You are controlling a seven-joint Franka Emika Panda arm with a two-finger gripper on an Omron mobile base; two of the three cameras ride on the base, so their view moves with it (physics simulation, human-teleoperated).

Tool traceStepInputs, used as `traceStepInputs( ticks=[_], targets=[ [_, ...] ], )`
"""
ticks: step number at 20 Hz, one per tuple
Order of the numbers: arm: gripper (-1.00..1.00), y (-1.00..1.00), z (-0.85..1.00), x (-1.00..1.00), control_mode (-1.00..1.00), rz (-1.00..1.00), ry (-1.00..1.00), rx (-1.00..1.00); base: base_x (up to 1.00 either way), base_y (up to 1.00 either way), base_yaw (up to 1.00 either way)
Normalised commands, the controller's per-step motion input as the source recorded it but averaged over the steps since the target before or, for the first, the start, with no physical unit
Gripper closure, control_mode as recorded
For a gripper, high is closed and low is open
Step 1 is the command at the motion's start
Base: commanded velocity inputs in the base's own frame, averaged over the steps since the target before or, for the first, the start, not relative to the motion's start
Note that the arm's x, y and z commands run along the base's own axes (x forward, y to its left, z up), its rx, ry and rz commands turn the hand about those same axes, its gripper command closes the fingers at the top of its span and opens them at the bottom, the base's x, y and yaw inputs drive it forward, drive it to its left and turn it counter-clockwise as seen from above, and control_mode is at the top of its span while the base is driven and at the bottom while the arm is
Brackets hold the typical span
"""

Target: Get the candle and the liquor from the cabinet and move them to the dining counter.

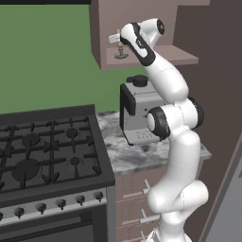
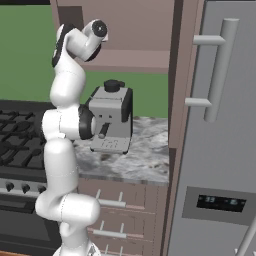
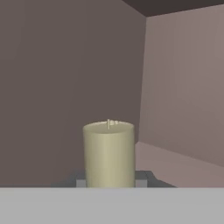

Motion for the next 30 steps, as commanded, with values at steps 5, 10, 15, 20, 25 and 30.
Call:
traceStepInputs(
  ticks=[5,10,15,20,25,30],
  targets=[
    [1.00,0.00,0.00,0.00,-1.00,0.00,0.00,0.00,0.00,0.00,0.00],
    [1.00,0.00,0.00,0.00,-1.00,0.00,0.00,0.00,0.00,0.00,0.00],
    [1.00,0.00,0.00,0.00,-1.00,0.00,0.00,0.00,0.00,0.00,0.00],
    [1.00,0.00,0.00,0.00,-1.00,0.00,0.00,0.00,0.00,0.00,0.00],
    [1.00,0.00,0.00,-0.03,-1.00,0.00,-0.01,0.00,0.00,0.00,0.00],
    [1.00,-0.07,-0.02,-0.02,-1.00,0.00,-0.05,0.00,0.00,0.00,0.00]
  ],
)
